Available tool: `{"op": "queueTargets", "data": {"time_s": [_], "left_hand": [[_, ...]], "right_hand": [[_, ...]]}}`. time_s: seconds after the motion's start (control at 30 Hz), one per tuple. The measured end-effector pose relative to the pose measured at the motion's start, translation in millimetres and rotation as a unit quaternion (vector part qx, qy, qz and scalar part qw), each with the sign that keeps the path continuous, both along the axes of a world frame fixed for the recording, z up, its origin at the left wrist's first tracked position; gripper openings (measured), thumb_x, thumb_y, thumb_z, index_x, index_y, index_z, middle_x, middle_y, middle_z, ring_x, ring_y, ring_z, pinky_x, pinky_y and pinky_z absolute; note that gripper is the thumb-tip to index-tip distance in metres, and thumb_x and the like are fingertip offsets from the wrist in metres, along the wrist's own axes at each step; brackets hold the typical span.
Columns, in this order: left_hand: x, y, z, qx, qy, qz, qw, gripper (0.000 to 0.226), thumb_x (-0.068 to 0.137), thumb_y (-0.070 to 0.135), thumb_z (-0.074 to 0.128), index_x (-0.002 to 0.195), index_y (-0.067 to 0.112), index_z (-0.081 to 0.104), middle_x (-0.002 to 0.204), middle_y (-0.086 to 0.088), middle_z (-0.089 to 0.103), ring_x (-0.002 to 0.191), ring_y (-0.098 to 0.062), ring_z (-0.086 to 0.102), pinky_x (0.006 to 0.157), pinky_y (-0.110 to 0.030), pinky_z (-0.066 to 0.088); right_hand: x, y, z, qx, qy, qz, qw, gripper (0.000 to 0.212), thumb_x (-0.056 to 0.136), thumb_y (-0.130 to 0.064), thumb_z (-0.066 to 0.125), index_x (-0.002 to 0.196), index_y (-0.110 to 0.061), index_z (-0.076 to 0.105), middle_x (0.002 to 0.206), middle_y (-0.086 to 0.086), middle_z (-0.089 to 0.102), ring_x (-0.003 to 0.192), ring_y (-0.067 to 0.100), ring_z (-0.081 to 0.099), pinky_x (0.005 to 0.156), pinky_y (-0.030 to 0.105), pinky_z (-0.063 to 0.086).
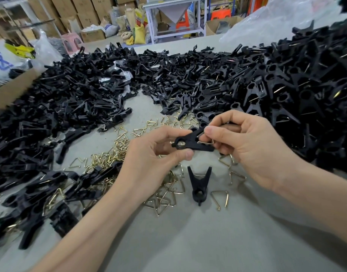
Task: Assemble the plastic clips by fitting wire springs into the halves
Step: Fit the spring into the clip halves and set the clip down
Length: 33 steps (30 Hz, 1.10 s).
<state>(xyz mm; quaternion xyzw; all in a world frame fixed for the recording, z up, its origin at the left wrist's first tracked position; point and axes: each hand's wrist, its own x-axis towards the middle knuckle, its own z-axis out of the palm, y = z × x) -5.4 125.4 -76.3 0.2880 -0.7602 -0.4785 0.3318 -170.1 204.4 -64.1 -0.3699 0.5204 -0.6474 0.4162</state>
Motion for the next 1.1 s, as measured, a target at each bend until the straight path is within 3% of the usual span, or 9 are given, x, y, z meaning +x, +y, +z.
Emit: {"op": "queueTargets", "data": {"time_s": [0.07, 0.17, 0.23, 0.33, 0.43, 0.53, 0.63, 0.87, 1.1], "left_hand": [[-0.5, 0.8, 0.5, 0.009, 0.019, -0.003, 1.000, 0.031, 0.071, 0.021, 0.079, 0.097, 0.037, 0.071, 0.085, 0.002, 0.075, 0.063, -0.014, 0.064, 0.050, -0.015, 0.042], [-2.8, 4.4, 4.1, 0.032, 0.058, -0.009, 0.998, 0.032, 0.069, 0.020, 0.078, 0.095, 0.038, 0.072, 0.085, -0.004, 0.075, 0.073, -0.043, 0.064, 0.069, -0.058, 0.051], [-3.1, 6.7, 6.1, 0.031, 0.078, -0.027, 0.996, 0.033, 0.068, 0.022, 0.081, 0.095, 0.038, 0.072, 0.087, -0.001, 0.075, 0.074, -0.047, 0.062, 0.074, -0.069, 0.045], [-2.6, 8.6, 7.5, 0.015, 0.093, -0.039, 0.995, 0.029, 0.067, 0.031, 0.078, 0.095, 0.037, 0.071, 0.093, 0.004, 0.075, 0.074, -0.051, 0.059, 0.077, -0.065, 0.047], [-3.4, 10.2, 7.2, 0.006, 0.092, -0.043, 0.995, 0.029, 0.068, 0.031, 0.079, 0.094, 0.039, 0.070, 0.095, 0.007, 0.075, 0.074, -0.051, 0.059, 0.077, -0.058, 0.051], [-3.2, 9.5, 4.7, -0.018, 0.078, -0.033, 0.996, 0.028, 0.067, 0.028, 0.081, 0.091, 0.037, 0.070, 0.103, 0.010, 0.073, 0.064, -0.025, 0.059, 0.065, -0.034, 0.056], [-3.0, 8.7, 4.0, -0.067, 0.078, -0.027, 0.994, 0.027, 0.066, 0.029, 0.079, 0.089, 0.041, 0.069, 0.110, 0.013, 0.069, 0.066, -0.003, 0.054, 0.067, -0.016, 0.049], [-2.0, 10.5, 4.4, -0.102, 0.079, -0.003, 0.992, 0.026, 0.064, 0.036, 0.077, 0.089, 0.042, 0.072, 0.101, 0.021, 0.060, 0.067, -0.001, 0.052, 0.065, -0.017, 0.045], [-4.4, 13.5, 2.2, -0.108, 0.083, -0.015, 0.991, 0.023, 0.065, 0.037, 0.076, 0.087, 0.043, 0.072, 0.100, 0.022, 0.059, 0.070, -0.004, 0.053, 0.066, -0.020, 0.045]], "right_hand": [[-1.3, -0.4, 1.4, 0.018, -0.087, 0.036, 0.995, 0.015, 0.066, -0.011, 0.069, 0.076, -0.008, 0.060, 0.069, 0.010, 0.071, 0.051, 0.007, 0.053, 0.046, 0.014, 0.043], [-2.3, 0.0, 0.7, 0.054, -0.199, 0.102, 0.973, 0.017, 0.065, -0.016, 0.070, 0.079, -0.012, 0.061, 0.073, 0.004, 0.068, 0.059, 0.007, 0.053, 0.048, 0.013, 0.045], [-1.9, 0.6, -0.1, 0.067, -0.220, 0.133, 0.964, 0.023, 0.066, -0.021, 0.070, 0.085, -0.011, 0.064, 0.076, 0.002, 0.065, 0.061, 0.008, 0.053, 0.050, 0.013, 0.046], [-1.4, 1.2, -0.5, 0.058, -0.229, 0.175, 0.956, 0.041, 0.073, -0.023, 0.067, 0.109, -0.004, 0.058, 0.082, 0.005, 0.058, 0.059, 0.009, 0.050, 0.052, 0.016, 0.044], [-2.6, 2.2, -0.5, 0.037, -0.240, 0.203, 0.948, 0.040, 0.076, -0.023, 0.070, 0.108, -0.003, 0.057, 0.081, 0.005, 0.062, 0.062, 0.010, 0.056, 0.055, 0.018, 0.049], [-1.1, 3.6, -1.9, 0.039, -0.235, 0.243, 0.940, 0.036, 0.074, -0.028, 0.073, 0.103, -0.007, 0.068, 0.092, 0.007, 0.071, 0.082, 0.016, 0.068, 0.071, 0.022, 0.055], [3.7, 3.4, -0.2, 0.029, -0.219, 0.280, 0.934, 0.031, 0.076, -0.033, 0.071, 0.101, -0.016, 0.075, 0.104, 0.008, 0.072, 0.099, 0.019, 0.067, 0.080, 0.025, 0.055], [3.0, 6.5, 7.8, 0.038, -0.185, 0.278, 0.942, 0.046, 0.071, -0.023, 0.076, 0.105, 0.007, 0.064, 0.114, 0.026, 0.065, 0.109, 0.030, 0.064, 0.079, 0.025, 0.056], [0.1, 7.2, 12.6, 0.044, -0.123, 0.308, 0.942, 0.017, 0.074, -0.017, 0.068, 0.084, -0.005, 0.075, 0.111, 0.017, 0.069, 0.101, 0.024, 0.067, 0.080, 0.025, 0.055]]}}
